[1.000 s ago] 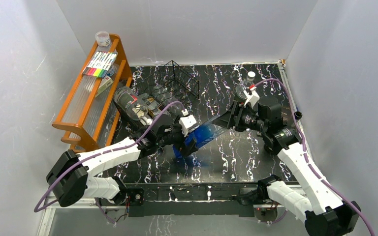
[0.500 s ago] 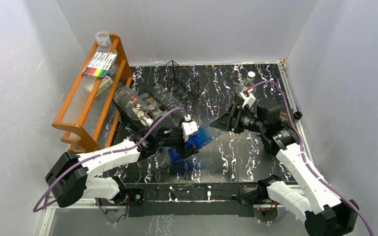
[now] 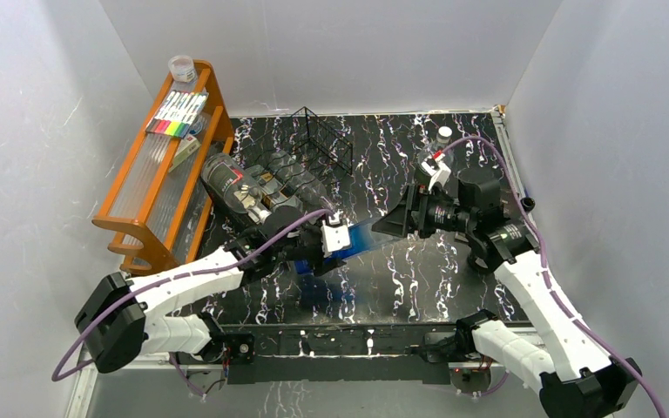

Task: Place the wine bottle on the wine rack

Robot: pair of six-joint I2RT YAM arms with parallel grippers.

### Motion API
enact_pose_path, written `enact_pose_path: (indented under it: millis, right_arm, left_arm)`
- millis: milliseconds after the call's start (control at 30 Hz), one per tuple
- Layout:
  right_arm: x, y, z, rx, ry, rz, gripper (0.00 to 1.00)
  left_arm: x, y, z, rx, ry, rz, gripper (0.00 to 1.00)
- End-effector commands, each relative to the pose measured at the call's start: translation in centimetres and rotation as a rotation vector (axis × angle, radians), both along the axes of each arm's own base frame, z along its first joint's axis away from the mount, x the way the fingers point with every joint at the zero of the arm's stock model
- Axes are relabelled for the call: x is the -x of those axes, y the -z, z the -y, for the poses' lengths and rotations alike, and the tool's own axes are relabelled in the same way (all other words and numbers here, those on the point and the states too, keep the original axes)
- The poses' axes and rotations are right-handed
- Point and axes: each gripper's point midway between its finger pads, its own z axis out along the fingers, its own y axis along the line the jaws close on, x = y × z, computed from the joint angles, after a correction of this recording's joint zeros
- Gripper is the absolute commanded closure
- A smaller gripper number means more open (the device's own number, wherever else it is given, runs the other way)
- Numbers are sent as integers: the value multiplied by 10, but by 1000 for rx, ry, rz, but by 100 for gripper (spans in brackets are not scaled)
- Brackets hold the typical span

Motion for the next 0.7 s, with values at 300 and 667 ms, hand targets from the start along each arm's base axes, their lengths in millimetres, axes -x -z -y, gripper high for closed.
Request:
enact_pose_path:
  millis: [300,667]
  right_arm:
    - [-4,-40,20,192,-64,242,5]
    - [-10,-5,10,263,-160,185,3]
  left_arm:
    - [-43,-154,19,37,130,898,82]
    - [-56,-185,28,-66,182,1207,81]
